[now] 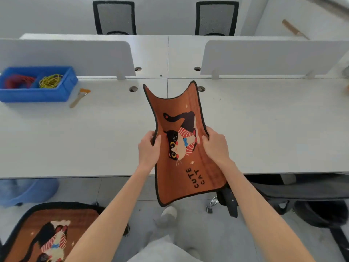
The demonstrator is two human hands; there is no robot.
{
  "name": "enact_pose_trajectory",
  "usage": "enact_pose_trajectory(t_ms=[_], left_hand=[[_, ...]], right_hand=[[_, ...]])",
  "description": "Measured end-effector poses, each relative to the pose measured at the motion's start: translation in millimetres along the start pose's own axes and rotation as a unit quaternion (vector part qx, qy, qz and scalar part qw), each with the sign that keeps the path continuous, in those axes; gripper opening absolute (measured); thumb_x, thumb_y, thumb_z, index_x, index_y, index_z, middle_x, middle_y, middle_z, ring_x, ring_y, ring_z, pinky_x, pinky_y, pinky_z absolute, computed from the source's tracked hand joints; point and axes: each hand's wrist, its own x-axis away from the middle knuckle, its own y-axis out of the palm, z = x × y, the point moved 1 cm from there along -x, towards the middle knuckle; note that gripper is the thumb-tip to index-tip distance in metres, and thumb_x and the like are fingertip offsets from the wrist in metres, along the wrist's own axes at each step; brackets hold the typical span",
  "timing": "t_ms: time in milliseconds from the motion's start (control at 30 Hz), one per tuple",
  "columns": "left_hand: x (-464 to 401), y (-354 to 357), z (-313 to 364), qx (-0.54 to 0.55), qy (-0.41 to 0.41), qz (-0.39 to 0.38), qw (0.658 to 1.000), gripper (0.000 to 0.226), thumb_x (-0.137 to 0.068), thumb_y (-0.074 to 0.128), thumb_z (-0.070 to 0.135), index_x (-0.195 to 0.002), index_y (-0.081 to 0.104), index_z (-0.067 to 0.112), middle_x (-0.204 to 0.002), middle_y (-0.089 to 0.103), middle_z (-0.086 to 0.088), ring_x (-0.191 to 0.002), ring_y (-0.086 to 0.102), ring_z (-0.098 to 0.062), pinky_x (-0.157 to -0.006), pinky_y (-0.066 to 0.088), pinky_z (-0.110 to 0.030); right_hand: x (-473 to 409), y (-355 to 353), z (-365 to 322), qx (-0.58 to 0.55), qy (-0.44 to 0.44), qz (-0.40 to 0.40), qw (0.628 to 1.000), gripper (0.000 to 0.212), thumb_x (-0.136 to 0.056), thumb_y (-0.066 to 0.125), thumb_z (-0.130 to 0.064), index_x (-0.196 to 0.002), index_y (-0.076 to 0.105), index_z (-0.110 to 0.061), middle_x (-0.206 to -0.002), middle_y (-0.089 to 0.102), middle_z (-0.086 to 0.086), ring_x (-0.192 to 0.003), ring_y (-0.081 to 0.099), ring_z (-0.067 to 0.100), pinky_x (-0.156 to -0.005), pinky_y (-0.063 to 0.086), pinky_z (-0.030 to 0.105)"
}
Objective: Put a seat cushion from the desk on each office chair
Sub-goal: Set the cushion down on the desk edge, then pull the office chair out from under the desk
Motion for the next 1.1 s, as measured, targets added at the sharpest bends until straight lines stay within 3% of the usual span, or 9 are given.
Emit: enact_pose_trajectory(t_ms=[133,300,433,600,667,800,933,1033,1100], left_hand=[[-80.1,18.7,-13.5,-0.001,-0.029,-0.023,0.999,0.020,-0.093,0.048,0.018,-0.090,0.057,0.001,-0.073,0.053,-0.008,-0.069,0.049,-0.022,-0.065,0.039,-0.036],[-143.8,35.1,-48.0,-0.045,-0.082,-0.069,0.993,0.026,-0.092,0.050,0.013,-0.114,0.055,0.002,-0.101,0.060,-0.008,-0.089,0.054,-0.021,-0.077,0.040,-0.029],[-165.8,34.9,-81.9,-0.078,-0.118,-0.058,0.988,0.028,-0.092,0.050,0.013,-0.117,0.054,0.000,-0.114,0.062,-0.017,-0.104,0.057,-0.032,-0.087,0.042,-0.034],[-174.9,38.6,-112.9,-0.109,-0.167,-0.074,0.977,0.038,-0.094,0.046,0.014,-0.129,0.045,0.002,-0.130,0.054,-0.018,-0.119,0.050,-0.033,-0.103,0.040,-0.042],[-173.0,41.1,-114.4,-0.147,-0.148,-0.058,0.976,0.044,-0.093,0.047,0.013,-0.135,0.038,0.004,-0.137,0.047,-0.018,-0.127,0.043,-0.032,-0.108,0.035,-0.043],[-166.5,53.2,-90.3,-0.192,-0.024,-0.025,0.981,0.052,-0.091,0.050,0.011,-0.139,0.033,0.009,-0.144,0.038,-0.013,-0.135,0.030,-0.027,-0.110,0.029,-0.039],[-147.8,106.2,-46.1,-0.137,0.075,-0.172,0.973,0.045,-0.091,0.051,0.014,-0.136,0.040,0.016,-0.139,0.046,-0.008,-0.130,0.039,-0.021,-0.102,0.033,-0.027],[-110.2,165.6,-6.5,-0.096,0.147,-0.332,0.927,0.041,-0.093,0.049,0.016,-0.133,0.044,0.015,-0.136,0.050,-0.004,-0.127,0.043,-0.019,-0.103,0.036,-0.029],[-70.8,202.8,19.4,-0.084,0.200,-0.426,0.878,0.038,-0.092,0.051,0.017,-0.129,0.048,0.014,-0.131,0.055,-0.003,-0.122,0.049,-0.020,-0.104,0.040,-0.034]], right_hand=[[-70.1,11.5,20.1,0.010,0.074,0.029,0.997,0.038,-0.093,0.040,-0.019,-0.131,0.045,-0.016,-0.118,0.063,0.013,-0.103,0.061,0.033,-0.087,0.051,0.042],[-110.3,28.5,62.4,0.071,0.177,0.013,0.982,0.043,-0.093,0.037,-0.043,-0.126,0.041,-0.016,-0.118,0.062,0.013,-0.100,0.062,0.034,-0.084,0.051,0.043],[-119.4,34.6,93.3,0.038,0.233,0.017,0.972,0.044,-0.092,0.041,-0.043,-0.127,0.042,-0.016,-0.121,0.061,0.013,-0.103,0.061,0.034,-0.086,0.049,0.040],[-131.3,41.3,117.3,0.067,0.278,0.001,0.958,0.038,-0.091,0.044,-0.036,-0.124,0.043,-0.016,-0.119,0.060,0.013,-0.102,0.060,0.033,-0.087,0.052,0.044],[-130.8,38.5,128.5,0.077,0.294,-0.008,0.953,0.046,-0.090,0.047,-0.025,-0.134,0.036,-0.014,-0.130,0.052,0.017,-0.114,0.052,0.034,-0.096,0.048,0.047],[-110.6,8.1,134.0,0.060,0.307,0.028,0.949,0.057,-0.091,0.044,-0.009,-0.144,0.023,-0.006,-0.146,0.034,0.017,-0.134,0.030,0.032,-0.111,0.028,0.041],[-64.2,-43.3,142.4,0.034,0.304,0.117,0.945,0.050,-0.092,0.042,-0.008,-0.141,0.031,-0.008,-0.146,0.035,0.013,-0.137,0.026,0.026,-0.112,0.023,0.034],[-9.5,-91.9,149.1,0.066,0.318,0.244,0.914,0.044,-0.090,0.044,-0.004,-0.134,0.042,-0.007,-0.141,0.042,0.012,-0.134,0.027,0.025,-0.109,0.024,0.030],[34.7,-122.5,158.8,0.098,0.357,0.333,0.867,0.041,-0.088,0.045,-0.002,-0.129,0.047,-0.003,-0.137,0.045,0.015,-0.131,0.030,0.029,-0.108,0.024,0.031]])
